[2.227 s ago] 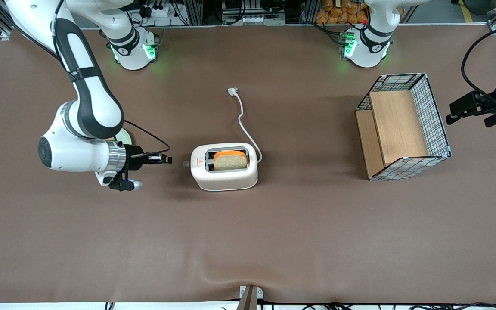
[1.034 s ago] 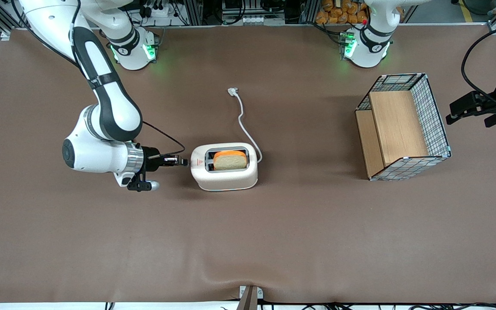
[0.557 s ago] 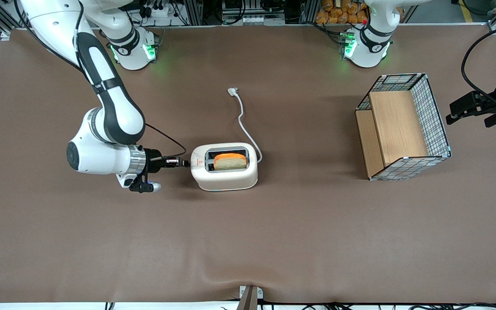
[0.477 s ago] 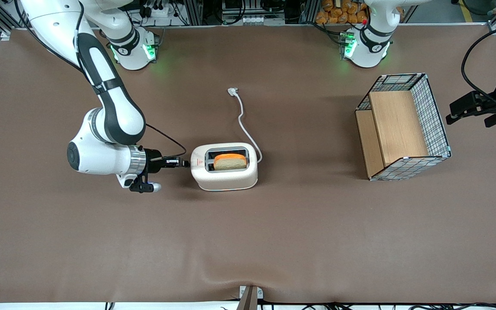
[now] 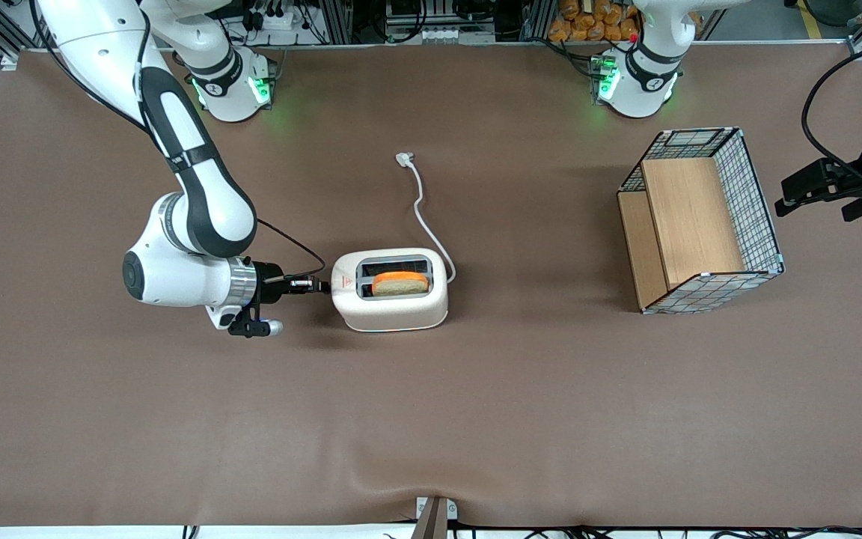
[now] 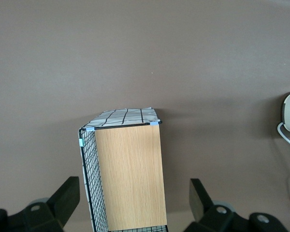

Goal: Press toaster button with right arm

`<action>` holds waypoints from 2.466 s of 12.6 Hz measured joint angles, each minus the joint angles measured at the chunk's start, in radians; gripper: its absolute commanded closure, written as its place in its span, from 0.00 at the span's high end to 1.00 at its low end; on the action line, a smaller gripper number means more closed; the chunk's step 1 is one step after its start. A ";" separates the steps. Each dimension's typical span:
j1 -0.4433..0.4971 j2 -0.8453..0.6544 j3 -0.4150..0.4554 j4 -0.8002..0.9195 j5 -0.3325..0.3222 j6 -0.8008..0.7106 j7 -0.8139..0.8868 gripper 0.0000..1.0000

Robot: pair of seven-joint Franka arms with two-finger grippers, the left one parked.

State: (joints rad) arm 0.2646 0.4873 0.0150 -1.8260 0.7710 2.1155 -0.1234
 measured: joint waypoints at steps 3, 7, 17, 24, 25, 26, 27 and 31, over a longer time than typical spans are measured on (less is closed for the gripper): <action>0.002 0.009 0.001 0.000 0.001 0.016 -0.007 0.00; 0.004 0.029 0.002 0.000 0.002 0.036 -0.025 0.00; 0.004 0.045 -0.007 -0.018 0.074 0.056 -0.115 0.00; 0.004 0.045 -0.007 -0.018 0.074 0.056 -0.117 0.00; 0.004 0.045 -0.007 -0.018 0.074 0.056 -0.117 0.00; 0.004 0.045 -0.007 -0.018 0.074 0.056 -0.117 0.00; 0.004 0.045 -0.007 -0.018 0.074 0.056 -0.117 0.00; 0.004 0.045 -0.007 -0.018 0.074 0.056 -0.118 0.00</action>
State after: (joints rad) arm 0.2690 0.5320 0.0078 -1.8440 0.8453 2.1712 -0.2409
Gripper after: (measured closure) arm 0.991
